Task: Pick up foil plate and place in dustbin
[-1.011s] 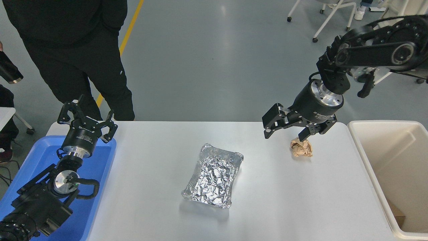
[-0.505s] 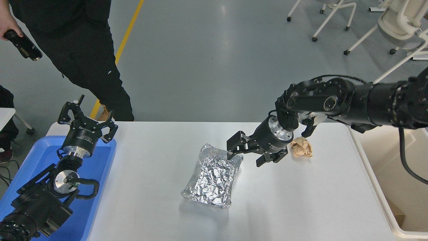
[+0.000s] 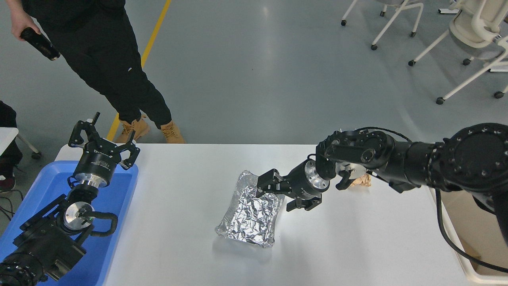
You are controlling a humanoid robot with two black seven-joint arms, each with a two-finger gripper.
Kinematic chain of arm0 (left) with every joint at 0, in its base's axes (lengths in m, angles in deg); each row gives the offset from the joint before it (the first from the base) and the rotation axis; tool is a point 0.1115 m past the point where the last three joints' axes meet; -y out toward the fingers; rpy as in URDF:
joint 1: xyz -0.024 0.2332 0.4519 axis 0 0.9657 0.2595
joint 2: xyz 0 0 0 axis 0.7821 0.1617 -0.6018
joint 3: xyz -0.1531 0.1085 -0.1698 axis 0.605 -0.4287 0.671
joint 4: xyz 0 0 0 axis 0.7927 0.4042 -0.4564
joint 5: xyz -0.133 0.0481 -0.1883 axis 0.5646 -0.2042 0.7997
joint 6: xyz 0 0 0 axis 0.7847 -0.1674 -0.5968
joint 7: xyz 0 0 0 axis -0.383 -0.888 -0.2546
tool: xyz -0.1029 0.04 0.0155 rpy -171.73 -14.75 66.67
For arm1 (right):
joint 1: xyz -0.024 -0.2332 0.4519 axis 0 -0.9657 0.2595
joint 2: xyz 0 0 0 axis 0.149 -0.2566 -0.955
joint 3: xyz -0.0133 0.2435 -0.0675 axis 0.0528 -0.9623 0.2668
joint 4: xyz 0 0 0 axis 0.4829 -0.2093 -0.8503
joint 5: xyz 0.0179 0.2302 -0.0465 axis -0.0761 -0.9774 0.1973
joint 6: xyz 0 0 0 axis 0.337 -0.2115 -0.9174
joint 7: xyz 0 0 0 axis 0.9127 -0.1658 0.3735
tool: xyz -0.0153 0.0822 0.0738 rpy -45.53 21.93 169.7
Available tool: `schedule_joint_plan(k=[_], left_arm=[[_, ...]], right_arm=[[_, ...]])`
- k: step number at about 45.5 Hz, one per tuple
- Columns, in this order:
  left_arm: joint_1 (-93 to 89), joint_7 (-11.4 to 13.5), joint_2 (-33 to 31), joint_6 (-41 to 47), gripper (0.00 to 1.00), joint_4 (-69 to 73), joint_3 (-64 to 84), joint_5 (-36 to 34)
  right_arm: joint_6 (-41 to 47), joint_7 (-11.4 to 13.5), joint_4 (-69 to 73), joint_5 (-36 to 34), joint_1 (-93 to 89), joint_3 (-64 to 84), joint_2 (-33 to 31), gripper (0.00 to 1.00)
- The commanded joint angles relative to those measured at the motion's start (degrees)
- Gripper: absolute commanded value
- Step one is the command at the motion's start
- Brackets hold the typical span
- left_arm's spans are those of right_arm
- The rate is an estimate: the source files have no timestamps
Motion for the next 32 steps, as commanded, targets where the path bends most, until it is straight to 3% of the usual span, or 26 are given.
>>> schedule_joint_plan(k=[1, 32], left_arm=[[0.01, 0.00, -0.01, 0.08, 0.99, 0.00, 0.00, -0.05], [0.01, 0.00, -0.01, -0.01, 0.99, 0.00, 0.00, -0.05]], right_arm=[[-3.97, -0.01, -3.38, 0.03, -5.38, -1.67, 0.42, 1.00], [-8.54, -0.37, -3.46, 0.21, -10.12, -5.98, 0.42, 1.00]])
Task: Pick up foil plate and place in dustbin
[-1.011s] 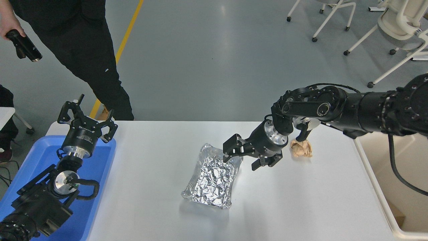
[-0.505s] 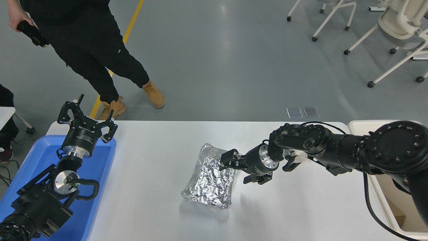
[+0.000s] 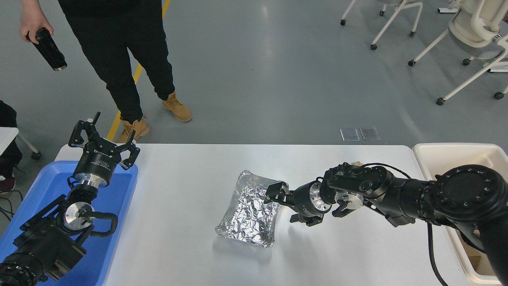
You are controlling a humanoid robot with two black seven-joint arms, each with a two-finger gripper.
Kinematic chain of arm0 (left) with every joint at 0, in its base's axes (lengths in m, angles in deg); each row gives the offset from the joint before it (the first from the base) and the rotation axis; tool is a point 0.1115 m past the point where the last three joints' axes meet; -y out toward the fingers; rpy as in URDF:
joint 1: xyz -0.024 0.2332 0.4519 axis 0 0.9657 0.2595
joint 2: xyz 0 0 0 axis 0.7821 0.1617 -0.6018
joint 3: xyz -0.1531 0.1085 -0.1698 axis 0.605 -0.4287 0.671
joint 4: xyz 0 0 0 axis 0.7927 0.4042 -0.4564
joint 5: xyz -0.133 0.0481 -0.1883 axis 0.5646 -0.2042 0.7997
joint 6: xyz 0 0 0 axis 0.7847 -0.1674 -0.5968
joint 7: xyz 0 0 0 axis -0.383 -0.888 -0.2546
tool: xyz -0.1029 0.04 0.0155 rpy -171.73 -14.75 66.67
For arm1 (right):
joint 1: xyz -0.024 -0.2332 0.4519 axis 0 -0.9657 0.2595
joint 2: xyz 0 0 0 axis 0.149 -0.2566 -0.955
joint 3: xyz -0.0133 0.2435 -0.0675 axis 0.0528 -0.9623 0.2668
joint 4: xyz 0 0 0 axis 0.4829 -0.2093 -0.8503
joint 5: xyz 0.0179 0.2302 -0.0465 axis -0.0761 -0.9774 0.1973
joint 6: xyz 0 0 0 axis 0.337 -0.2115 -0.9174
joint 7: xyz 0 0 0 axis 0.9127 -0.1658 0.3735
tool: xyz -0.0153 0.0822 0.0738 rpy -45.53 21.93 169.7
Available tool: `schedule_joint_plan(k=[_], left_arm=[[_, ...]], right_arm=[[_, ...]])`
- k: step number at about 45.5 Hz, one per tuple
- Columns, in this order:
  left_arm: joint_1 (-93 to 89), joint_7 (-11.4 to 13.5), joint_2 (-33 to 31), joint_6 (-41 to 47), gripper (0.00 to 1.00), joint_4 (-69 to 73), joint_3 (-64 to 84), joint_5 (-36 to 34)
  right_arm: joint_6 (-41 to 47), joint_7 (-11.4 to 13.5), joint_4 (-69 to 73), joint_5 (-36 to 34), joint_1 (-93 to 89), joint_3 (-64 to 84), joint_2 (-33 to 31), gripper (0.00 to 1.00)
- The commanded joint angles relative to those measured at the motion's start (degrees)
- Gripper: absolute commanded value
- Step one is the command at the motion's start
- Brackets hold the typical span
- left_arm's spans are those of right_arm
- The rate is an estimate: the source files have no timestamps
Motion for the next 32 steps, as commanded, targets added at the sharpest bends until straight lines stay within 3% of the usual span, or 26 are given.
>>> schedule_joint_plan(k=[1, 14, 28, 32], left_arm=[[0.00, 0.00, 0.00, 0.00, 0.99, 0.00, 0.00, 0.01], [0.00, 0.00, 0.00, 0.00, 0.99, 0.00, 0.00, 0.01], [0.00, 0.00, 0.00, 0.00, 0.99, 0.00, 0.00, 0.01], [0.00, 0.00, 0.00, 0.00, 0.99, 0.00, 0.00, 0.01]], right_arm=[[-1.11, -0.22, -0.11, 0.22, -1.45, -0.75, 0.02, 1.00], [-1.81, -0.39, -0.02, 1.28, -1.80, -0.13, 0.02, 0.96], [-1.81, -0.48, 0.24, 8.31, -0.84, 0.04, 0.02, 0.76], [-1.72, -0.48, 0.51, 9.10, -0.83, 0.13, 0.02, 0.74]])
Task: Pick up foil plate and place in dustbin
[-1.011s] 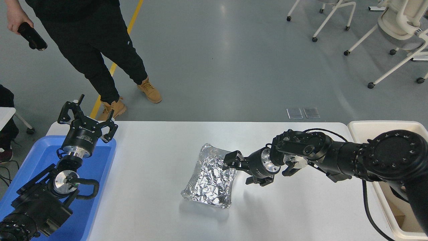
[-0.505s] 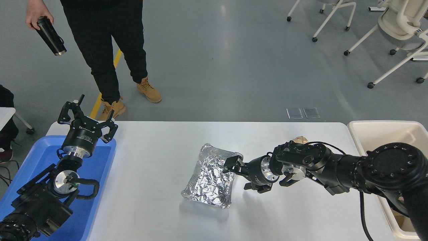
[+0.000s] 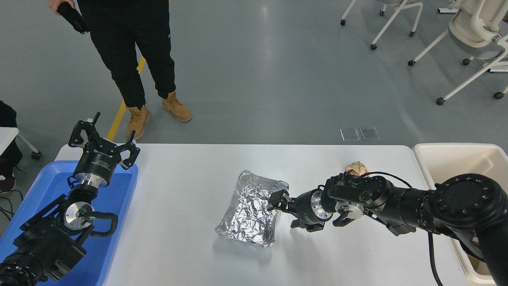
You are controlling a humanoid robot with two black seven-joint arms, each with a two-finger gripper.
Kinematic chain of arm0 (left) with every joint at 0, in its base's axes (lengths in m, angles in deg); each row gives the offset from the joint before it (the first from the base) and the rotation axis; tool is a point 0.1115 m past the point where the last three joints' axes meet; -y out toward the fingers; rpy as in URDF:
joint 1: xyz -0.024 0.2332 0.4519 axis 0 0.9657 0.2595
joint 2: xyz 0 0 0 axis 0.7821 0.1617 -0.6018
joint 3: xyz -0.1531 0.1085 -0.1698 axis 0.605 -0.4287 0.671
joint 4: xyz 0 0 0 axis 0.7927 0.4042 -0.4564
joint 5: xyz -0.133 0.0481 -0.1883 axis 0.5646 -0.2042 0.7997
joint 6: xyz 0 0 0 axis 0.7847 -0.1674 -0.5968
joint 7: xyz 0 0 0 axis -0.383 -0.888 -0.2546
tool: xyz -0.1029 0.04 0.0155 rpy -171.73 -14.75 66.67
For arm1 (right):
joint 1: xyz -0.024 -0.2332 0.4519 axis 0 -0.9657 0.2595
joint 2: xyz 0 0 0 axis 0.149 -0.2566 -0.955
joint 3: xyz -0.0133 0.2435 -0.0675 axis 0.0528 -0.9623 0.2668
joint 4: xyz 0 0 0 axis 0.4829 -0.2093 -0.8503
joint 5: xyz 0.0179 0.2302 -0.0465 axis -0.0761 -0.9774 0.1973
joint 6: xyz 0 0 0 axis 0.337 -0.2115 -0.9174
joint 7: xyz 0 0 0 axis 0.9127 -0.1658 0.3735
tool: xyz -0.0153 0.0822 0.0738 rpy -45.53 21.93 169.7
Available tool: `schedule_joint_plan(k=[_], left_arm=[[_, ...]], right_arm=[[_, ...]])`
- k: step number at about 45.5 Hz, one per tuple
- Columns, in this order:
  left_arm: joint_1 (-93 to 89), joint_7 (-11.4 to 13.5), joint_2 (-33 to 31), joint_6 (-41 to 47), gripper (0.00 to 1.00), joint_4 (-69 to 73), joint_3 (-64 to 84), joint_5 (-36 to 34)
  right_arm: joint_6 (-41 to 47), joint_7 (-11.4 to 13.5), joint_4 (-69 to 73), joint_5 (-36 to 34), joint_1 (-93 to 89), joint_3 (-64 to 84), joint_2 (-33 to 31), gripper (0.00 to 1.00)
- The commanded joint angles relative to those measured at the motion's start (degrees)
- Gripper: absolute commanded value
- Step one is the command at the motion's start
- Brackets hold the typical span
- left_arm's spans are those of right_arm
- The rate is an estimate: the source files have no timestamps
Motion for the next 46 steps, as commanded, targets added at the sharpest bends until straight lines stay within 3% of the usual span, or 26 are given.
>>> schedule_joint_plan(k=[1, 27, 46], left_arm=[[0.00, 0.00, 0.00, 0.00, 0.99, 0.00, 0.00, 0.07], [0.00, 0.00, 0.00, 0.00, 0.99, 0.00, 0.00, -0.01], [0.00, 0.00, 0.00, 0.00, 0.99, 0.00, 0.00, -0.01]], right_arm=[[-0.09, 0.00, 0.42, 3.55, 0.35, 0.14, 0.00, 0.74], [0.17, -0.08, 0.69, 4.44, -0.35, 0.23, 0.00, 0.74], [0.43, -1.14, 0.69, 7.95, -0.53, 2.16, 0.00, 0.00]])
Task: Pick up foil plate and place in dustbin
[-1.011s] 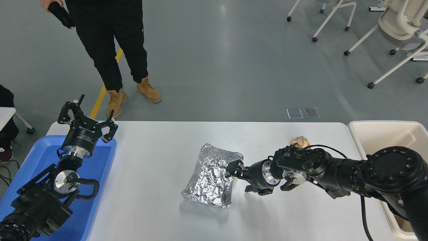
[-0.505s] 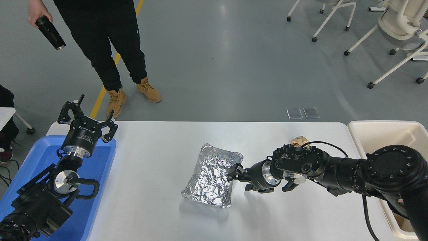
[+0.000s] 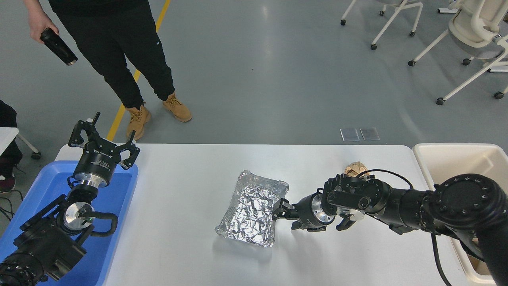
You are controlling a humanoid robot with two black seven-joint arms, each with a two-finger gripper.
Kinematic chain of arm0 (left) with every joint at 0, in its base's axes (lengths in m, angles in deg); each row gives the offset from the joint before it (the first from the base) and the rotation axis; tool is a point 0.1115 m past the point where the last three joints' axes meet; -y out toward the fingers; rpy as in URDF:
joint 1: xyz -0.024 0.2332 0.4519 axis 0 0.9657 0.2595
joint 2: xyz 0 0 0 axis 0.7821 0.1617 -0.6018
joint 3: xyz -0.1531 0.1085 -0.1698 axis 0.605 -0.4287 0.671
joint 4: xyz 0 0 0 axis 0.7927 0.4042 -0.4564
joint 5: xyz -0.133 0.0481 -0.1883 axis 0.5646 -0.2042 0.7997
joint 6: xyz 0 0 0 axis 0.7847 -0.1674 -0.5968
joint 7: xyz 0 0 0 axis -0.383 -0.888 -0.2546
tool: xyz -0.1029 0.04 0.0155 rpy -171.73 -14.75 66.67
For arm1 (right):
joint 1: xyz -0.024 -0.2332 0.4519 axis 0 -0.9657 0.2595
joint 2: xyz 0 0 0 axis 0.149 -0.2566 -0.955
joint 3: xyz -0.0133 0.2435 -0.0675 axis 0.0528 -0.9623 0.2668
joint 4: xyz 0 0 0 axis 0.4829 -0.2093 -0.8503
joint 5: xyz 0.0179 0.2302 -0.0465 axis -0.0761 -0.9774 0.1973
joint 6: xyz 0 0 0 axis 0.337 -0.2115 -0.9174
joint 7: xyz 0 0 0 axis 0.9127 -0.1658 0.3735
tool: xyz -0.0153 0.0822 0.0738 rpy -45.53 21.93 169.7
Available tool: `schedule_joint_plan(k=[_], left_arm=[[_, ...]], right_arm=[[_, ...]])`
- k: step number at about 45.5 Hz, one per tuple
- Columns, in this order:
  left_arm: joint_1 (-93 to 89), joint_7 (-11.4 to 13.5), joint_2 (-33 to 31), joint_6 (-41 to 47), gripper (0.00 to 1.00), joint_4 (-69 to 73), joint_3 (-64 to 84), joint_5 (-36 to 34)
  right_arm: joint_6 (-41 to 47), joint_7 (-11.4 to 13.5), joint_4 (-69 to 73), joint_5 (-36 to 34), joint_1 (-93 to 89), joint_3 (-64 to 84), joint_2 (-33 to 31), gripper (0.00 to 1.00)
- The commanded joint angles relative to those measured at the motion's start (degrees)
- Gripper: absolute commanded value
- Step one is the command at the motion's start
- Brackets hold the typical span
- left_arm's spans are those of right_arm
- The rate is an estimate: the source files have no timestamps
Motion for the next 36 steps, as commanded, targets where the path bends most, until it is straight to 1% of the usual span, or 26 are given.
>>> schedule_joint_plan(k=[1, 5, 21, 32, 34, 36], left_arm=[[0.00, 0.00, 0.00, -0.05, 0.99, 0.00, 0.00, 0.01], [0.00, 0.00, 0.00, -0.05, 0.99, 0.00, 0.00, 0.01], [0.00, 0.00, 0.00, -0.05, 0.99, 0.00, 0.00, 0.01], [0.00, 0.00, 0.00, -0.05, 0.99, 0.00, 0.00, 0.01], [0.00, 0.00, 0.00, 0.04, 0.99, 0.00, 0.00, 0.09], [0.00, 0.00, 0.00, -0.05, 0.99, 0.00, 0.00, 0.01]], right_arm=[[0.18, -0.70, 0.00, 2.72, -0.07, 0.57, 0.00, 0.00], [0.35, -0.70, 0.00, 3.69, 0.28, 0.57, 0.00, 0.00], [1.93, -0.70, 1.94, 3.60, 5.29, 0.83, 0.00, 0.00], [3.07, -0.70, 7.90, 3.34, 14.07, 4.70, 0.00, 0.00], [4.13, -0.70, 9.49, 3.25, 16.53, 5.05, -1.75, 0.00], [5.71, -0.70, 11.33, 3.16, 19.60, 5.14, -4.91, 0.00]])
